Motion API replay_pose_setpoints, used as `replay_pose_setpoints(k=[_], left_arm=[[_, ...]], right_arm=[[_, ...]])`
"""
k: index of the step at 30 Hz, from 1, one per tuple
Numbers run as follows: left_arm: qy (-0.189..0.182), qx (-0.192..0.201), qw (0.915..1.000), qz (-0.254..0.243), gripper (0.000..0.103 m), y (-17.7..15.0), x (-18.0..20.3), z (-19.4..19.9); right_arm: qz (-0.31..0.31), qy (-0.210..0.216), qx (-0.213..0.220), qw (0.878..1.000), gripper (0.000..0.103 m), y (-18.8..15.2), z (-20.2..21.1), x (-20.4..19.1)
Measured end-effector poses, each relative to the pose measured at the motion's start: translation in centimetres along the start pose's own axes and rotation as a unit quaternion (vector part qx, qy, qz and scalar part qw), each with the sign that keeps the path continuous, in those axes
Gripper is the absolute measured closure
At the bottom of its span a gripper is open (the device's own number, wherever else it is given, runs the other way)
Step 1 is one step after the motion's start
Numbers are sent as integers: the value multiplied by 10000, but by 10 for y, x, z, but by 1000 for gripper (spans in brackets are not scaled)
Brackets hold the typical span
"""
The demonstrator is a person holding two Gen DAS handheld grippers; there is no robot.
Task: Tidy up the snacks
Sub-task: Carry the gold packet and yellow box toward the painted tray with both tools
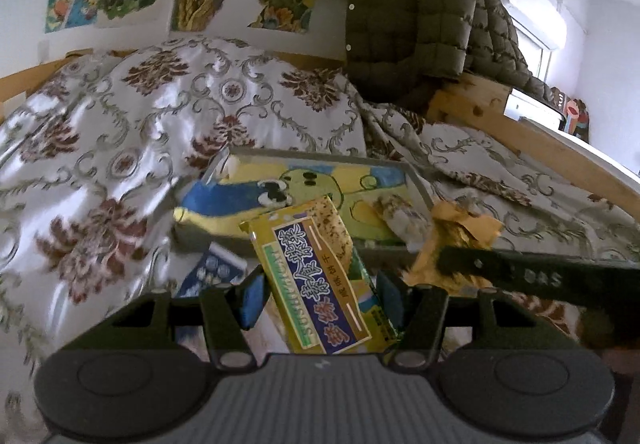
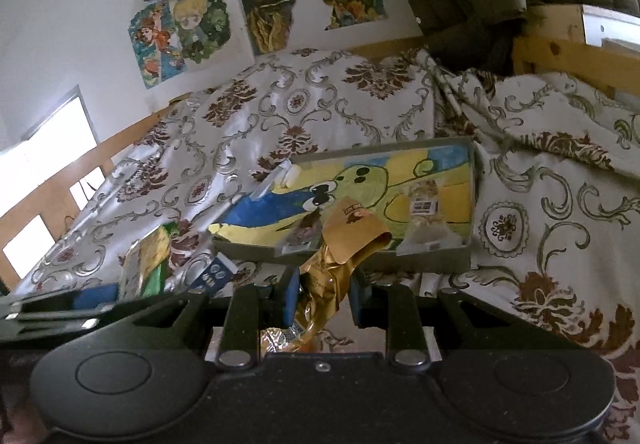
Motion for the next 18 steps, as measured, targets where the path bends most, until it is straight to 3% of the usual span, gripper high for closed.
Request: replay_pose_setpoints(k=[10, 18], left_arm=[[-56, -5, 9998, -194, 40, 41, -16, -90], [68, -111, 9992, -372, 40, 64, -25, -144]], right_arm=[[-446, -331, 337, 9979, 76, 28, -49, 30], [-326, -533, 579, 9964, 76, 50, -95, 40]])
Point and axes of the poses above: each gripper's, at about its wrist camera, not at the fingertips, and z roughly against the way its jaws point, x to its right, y to its top, the point moved 3 cm from there along -z, roughly the way its jaws point, and after that the axes turned 6 degrees about z, right-handed, at the moved point
